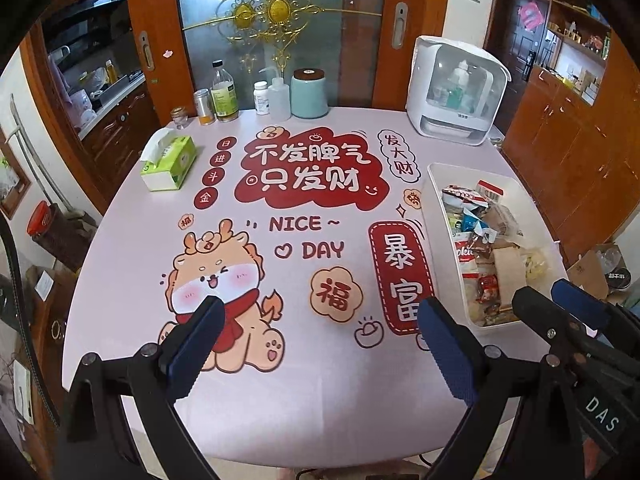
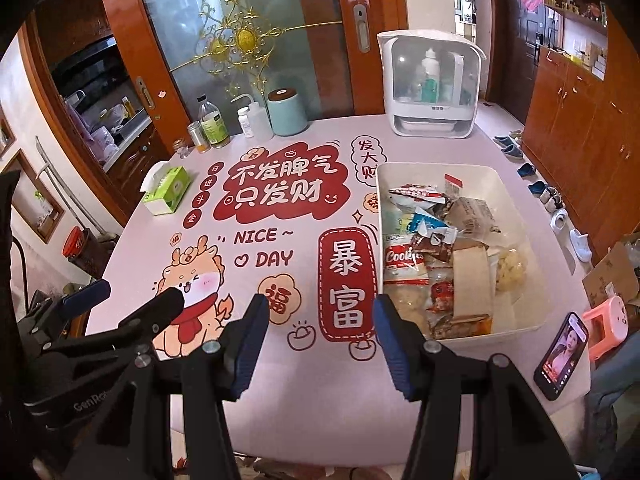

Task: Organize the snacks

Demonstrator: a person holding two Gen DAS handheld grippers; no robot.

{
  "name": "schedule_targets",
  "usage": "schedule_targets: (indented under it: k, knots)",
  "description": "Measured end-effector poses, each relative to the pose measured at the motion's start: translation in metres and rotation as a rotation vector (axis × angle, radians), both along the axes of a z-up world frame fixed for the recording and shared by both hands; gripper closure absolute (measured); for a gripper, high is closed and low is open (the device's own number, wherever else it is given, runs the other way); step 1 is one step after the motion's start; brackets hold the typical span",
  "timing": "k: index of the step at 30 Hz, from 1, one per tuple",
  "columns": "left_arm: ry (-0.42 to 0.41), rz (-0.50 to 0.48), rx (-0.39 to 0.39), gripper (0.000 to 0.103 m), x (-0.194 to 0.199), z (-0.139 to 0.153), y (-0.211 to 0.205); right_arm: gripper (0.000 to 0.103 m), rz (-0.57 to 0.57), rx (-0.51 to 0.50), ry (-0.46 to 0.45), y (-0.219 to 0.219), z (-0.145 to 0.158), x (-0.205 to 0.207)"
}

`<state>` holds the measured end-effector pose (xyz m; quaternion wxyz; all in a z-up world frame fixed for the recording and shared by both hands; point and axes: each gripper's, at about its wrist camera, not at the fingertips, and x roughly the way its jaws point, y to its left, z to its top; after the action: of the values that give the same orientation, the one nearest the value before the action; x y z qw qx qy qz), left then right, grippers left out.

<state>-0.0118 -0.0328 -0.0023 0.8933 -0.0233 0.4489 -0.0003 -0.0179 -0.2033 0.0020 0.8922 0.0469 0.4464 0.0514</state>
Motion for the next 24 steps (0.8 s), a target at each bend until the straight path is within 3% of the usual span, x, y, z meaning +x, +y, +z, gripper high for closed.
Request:
schedule_targets:
  k: [24]
  knots:
    - [0.001, 0.042, 0.02, 0.007, -0.009, 0.002, -0.021, 0.048, 0.061, 0.03, -0.013, -0.021, 0.0, -0.005]
